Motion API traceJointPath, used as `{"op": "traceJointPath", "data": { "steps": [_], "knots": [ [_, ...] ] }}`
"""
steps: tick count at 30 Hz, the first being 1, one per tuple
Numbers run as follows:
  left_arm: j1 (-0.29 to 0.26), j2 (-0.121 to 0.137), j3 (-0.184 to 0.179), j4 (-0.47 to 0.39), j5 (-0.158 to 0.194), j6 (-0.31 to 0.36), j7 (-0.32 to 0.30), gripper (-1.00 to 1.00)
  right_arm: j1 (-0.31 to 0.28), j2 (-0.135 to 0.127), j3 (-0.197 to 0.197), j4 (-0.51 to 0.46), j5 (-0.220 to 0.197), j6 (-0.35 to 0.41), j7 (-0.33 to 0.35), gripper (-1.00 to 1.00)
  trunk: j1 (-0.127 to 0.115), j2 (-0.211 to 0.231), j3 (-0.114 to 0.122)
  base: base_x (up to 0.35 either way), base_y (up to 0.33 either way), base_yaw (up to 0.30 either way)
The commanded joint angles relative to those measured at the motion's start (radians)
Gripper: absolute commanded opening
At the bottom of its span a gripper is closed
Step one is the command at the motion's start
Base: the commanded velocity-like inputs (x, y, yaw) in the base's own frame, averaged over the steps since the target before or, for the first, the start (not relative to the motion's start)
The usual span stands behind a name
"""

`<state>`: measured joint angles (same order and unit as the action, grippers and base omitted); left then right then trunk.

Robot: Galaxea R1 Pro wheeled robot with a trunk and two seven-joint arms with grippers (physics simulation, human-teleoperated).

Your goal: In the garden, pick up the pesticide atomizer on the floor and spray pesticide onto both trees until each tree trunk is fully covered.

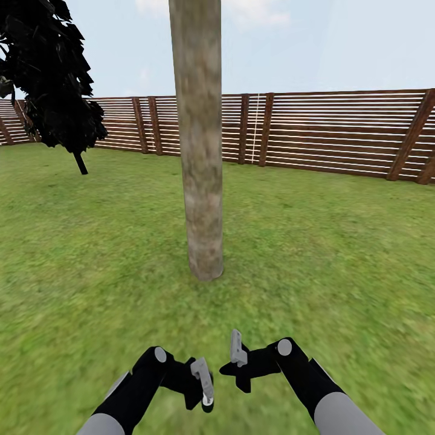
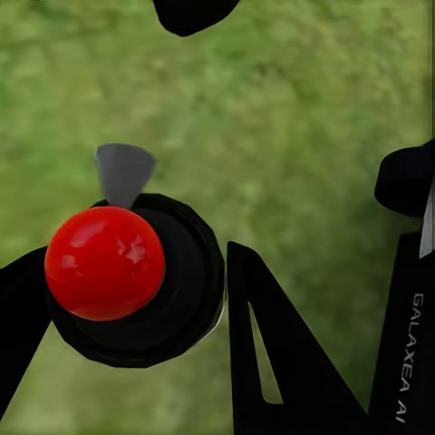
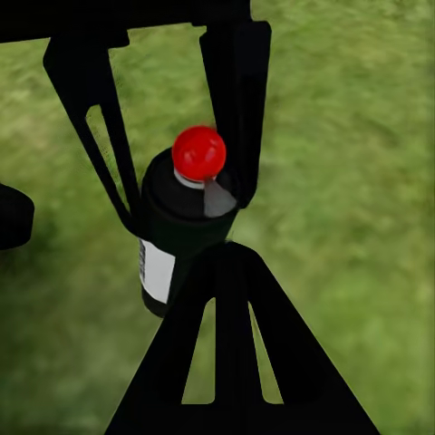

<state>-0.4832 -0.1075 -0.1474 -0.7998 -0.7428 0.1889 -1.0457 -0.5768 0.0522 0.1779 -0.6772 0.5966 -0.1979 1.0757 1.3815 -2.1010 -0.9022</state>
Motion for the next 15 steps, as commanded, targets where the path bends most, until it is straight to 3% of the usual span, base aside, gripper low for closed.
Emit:
{"op": "traceJointPath", "data": {
  "steps": [1, 15],
  "knots": [
    [0.0, -0.001, 0.0, 0.0, 0.0, -0.001, 0.0, -1.0, 0.0, 0.0, 0.0, 0.0, 0.0, 0.0, 0.0, -1.0, 0.0, 0.0, 0.0, 0.0, 0.0, 0.0],
    [-0.002, -0.037, -0.001, 0.002, 0.0, -0.002, 0.0, -1.0, 0.0, 0.0, 0.001, 0.001, 0.0, 0.0, 0.0, -1.0, 0.0, 0.0, 0.0, 0.0, 0.0, 0.0]
  ]
}}
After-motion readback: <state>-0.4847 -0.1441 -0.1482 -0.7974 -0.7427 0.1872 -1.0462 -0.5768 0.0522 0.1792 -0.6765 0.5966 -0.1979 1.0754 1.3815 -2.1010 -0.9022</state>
